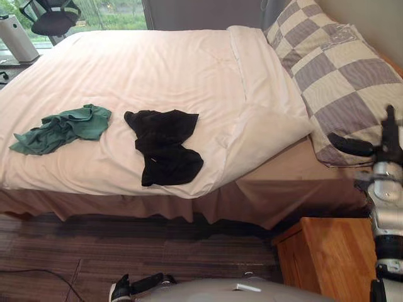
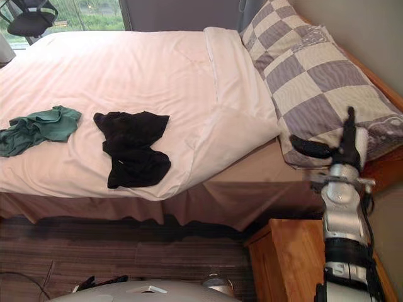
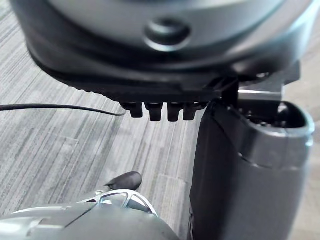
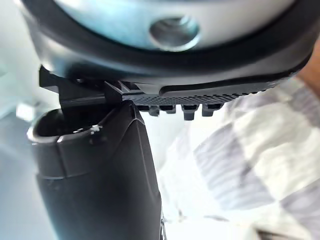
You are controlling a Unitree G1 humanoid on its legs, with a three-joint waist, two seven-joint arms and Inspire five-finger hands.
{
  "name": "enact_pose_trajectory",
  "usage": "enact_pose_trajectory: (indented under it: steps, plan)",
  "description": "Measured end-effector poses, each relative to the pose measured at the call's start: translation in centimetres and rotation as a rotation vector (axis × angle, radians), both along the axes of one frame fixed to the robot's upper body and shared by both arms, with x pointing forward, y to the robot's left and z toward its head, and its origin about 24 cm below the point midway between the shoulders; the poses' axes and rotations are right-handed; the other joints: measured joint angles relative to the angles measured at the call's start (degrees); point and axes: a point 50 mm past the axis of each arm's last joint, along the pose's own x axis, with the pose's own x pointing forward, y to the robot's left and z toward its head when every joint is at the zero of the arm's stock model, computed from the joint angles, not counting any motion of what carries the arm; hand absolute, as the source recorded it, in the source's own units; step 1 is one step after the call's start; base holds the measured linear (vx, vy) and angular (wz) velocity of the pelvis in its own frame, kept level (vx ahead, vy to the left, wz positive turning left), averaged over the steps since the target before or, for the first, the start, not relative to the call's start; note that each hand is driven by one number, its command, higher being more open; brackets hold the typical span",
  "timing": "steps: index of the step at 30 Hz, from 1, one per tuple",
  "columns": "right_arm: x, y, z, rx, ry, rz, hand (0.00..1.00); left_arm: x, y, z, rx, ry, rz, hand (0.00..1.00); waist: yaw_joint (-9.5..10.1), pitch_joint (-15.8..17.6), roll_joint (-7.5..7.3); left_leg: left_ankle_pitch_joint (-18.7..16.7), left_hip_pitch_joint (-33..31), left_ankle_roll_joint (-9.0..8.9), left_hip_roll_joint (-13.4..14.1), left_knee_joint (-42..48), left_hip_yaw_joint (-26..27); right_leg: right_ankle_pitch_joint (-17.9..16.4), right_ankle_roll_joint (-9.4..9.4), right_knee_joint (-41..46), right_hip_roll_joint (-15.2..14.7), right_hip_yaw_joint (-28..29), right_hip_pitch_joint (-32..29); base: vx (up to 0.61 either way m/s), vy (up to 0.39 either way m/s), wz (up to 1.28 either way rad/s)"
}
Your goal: Tidy up the quilt and then pick up the clothes from the bed and put them into the laundry hamper
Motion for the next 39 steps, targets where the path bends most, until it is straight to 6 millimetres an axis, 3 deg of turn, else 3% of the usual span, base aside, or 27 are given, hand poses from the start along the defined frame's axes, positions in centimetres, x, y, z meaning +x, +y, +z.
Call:
enact_pose_trajectory:
  steps: [8,14,17,23,29,30,34,39]
  plan:
    - [4.3,5.6,3.9,-0.161,-0.050,0.271,1.00,1.2,0.4,0.4,0.023,-0.053,-0.025,1.00,0.77,2.4,-0.61,0.7,-2.6,0.89,0.1,0.0,-1.9,2.2,-0.64,-2.8,0.7,-1.2,0.0,0.01,0.007,0.09]
    - [6.6,7.9,9.5,-0.313,-0.139,0.366,1.00,3.4,0.2,0.7,0.026,-0.108,-0.063,1.00,2.05,5.1,0.61,2.1,-7.1,2.29,0.0,0.0,-3.2,4.8,-1.24,-4.8,1.0,-1.4,-3.0,-0.03,0.026,0.11]
    - [7.4,8.2,10.9,-0.358,-0.145,0.371,1.00,4.5,0.0,1.0,0.026,-0.141,-0.086,1.00,3.09,6.5,1.57,2.9,-8.8,2.85,0.0,0.0,-4.0,5.3,-1.30,-4.6,1.0,-1.9,-4.4,-0.06,0.031,0.12]
    - [8.6,7.6,12.3,-0.428,-0.112,0.327,1.00,6.3,-0.7,1.6,0.011,-0.224,-0.124,1.00,3.32,10.4,4.09,4.4,-12.5,3.58,0.1,0.0,-5.3,5.4,-1.24,-2.5,0.7,-2.6,-8.2,-0.07,0.029,0.12]
    - [9.4,5.8,14.6,-0.462,-0.108,0.221,1.00,9.4,-1.3,2.5,0.003,-0.318,-0.181,1.00,3.26,15.0,8.01,5.8,-17.8,4.30,0.0,0.0,-4.7,5.7,-1.43,0.7,-0.1,-1.2,-15.3,-0.04,0.034,-0.06]
    - [9.6,5.5,15.0,-0.459,-0.108,0.199,0.00,10.0,-1.5,2.7,0.005,-0.337,-0.193,1.00,3.31,15.8,8.70,6.1,-18.9,4.38,0.1,0.0,-4.5,5.9,-1.58,1.0,-0.1,-0.8,-16.9,-0.02,0.012,-0.09]
    - [9.9,5.2,17.2,-0.447,-0.160,0.153,0.00,11.6,-2.1,3.3,-0.014,-0.386,-0.212,1.00,3.60,17.6,10.72,7.0,-23.6,4.40,0.4,0.0,-3.3,6.0,-1.76,3.1,-0.2,0.6,-23.2,-0.01,-0.001,-0.13]
    - [9.9,5.5,18.3,-0.445,-0.209,0.154,0.00,12.1,-2.2,3.5,-0.044,-0.420,-0.196,1.00,4.27,18.0,11.20,7.3,-25.4,4.17,0.7,0.1,-2.7,4.7,-2.94,6.2,-1.1,1.4,-26.6,0.01,-0.009,-0.05]
